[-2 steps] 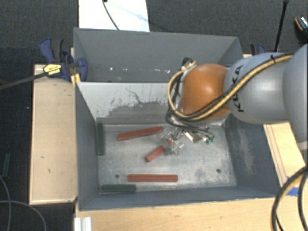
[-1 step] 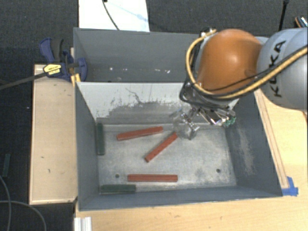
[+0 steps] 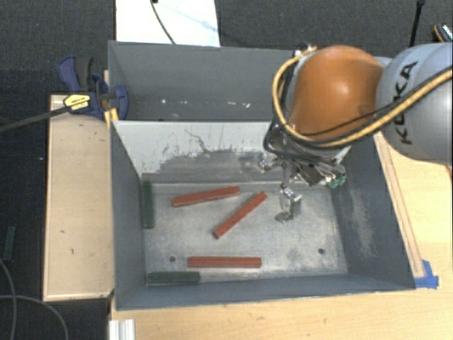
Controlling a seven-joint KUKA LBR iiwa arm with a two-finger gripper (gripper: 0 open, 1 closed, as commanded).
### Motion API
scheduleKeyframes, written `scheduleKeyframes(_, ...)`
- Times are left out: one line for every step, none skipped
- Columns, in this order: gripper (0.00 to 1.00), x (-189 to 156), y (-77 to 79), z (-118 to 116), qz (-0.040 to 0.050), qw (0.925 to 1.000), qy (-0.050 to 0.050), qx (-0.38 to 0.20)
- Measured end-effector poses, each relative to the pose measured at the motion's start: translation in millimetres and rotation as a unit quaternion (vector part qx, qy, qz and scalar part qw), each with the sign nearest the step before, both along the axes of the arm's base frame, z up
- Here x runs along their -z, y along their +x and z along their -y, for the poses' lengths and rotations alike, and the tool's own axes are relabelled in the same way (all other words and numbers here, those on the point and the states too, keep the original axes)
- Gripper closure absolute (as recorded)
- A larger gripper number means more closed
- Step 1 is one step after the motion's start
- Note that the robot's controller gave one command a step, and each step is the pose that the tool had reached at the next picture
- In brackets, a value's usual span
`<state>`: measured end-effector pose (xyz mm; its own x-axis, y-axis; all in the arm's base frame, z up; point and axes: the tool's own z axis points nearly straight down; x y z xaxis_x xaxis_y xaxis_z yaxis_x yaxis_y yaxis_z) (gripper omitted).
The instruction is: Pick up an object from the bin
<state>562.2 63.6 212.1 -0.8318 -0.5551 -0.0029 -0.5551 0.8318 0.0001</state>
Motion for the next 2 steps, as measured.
scheduleKeyframes(0.00, 145.1, 17.4, -18.7, -0.0019, 0.9989, 0.001, -0.048)
scheduleKeyframes(1.00, 141.3, 18.8, -18.0, 0.0003, 0.9990, 0.000, -0.045)
